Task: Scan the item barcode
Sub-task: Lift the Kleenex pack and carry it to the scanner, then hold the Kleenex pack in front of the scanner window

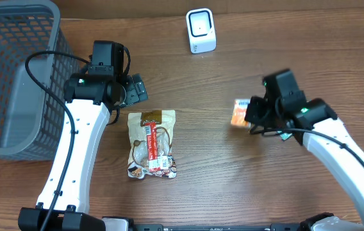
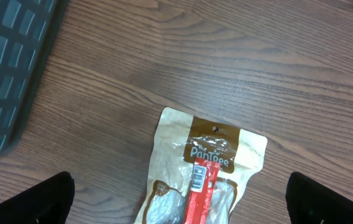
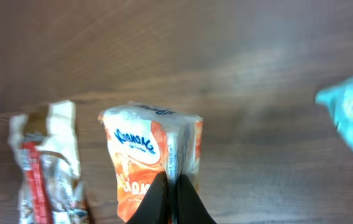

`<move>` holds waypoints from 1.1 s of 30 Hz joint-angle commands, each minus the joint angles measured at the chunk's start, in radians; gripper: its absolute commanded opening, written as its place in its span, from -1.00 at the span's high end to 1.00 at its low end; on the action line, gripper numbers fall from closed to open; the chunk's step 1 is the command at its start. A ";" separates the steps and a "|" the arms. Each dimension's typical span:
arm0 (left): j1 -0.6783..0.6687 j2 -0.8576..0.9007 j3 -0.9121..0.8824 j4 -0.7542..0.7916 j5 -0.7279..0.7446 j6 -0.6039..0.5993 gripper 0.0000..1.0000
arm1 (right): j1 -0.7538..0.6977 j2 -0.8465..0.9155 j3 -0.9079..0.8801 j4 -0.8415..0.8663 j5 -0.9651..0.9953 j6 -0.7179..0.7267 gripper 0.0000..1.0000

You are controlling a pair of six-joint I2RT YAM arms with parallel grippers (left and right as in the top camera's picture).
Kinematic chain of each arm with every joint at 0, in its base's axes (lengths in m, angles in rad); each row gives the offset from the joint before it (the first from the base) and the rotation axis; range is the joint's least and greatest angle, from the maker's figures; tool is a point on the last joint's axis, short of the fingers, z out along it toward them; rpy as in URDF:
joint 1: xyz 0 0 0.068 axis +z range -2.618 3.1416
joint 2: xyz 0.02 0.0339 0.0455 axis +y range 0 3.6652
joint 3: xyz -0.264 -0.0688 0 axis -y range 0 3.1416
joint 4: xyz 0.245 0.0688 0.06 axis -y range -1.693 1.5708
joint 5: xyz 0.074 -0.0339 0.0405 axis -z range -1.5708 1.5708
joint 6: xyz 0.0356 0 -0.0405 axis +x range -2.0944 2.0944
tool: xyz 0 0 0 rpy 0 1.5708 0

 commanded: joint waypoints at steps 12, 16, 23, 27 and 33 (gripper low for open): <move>0.000 -0.005 0.008 0.001 -0.017 0.014 -1.00 | 0.018 0.148 0.592 -0.080 0.233 -0.321 0.93; 0.000 -0.005 0.008 0.001 -0.017 0.014 -1.00 | 0.048 0.191 0.600 0.097 0.336 -0.427 0.93; 0.000 -0.005 0.008 0.001 -0.017 0.015 -1.00 | 0.116 0.351 0.600 0.407 0.492 -0.735 0.93; 0.000 -0.005 0.008 0.001 -0.017 0.014 -0.99 | 0.138 0.471 0.600 0.580 0.510 -0.943 0.93; 0.000 -0.005 0.008 0.001 -0.017 0.015 -1.00 | 0.148 0.640 0.600 0.782 0.555 -1.100 0.93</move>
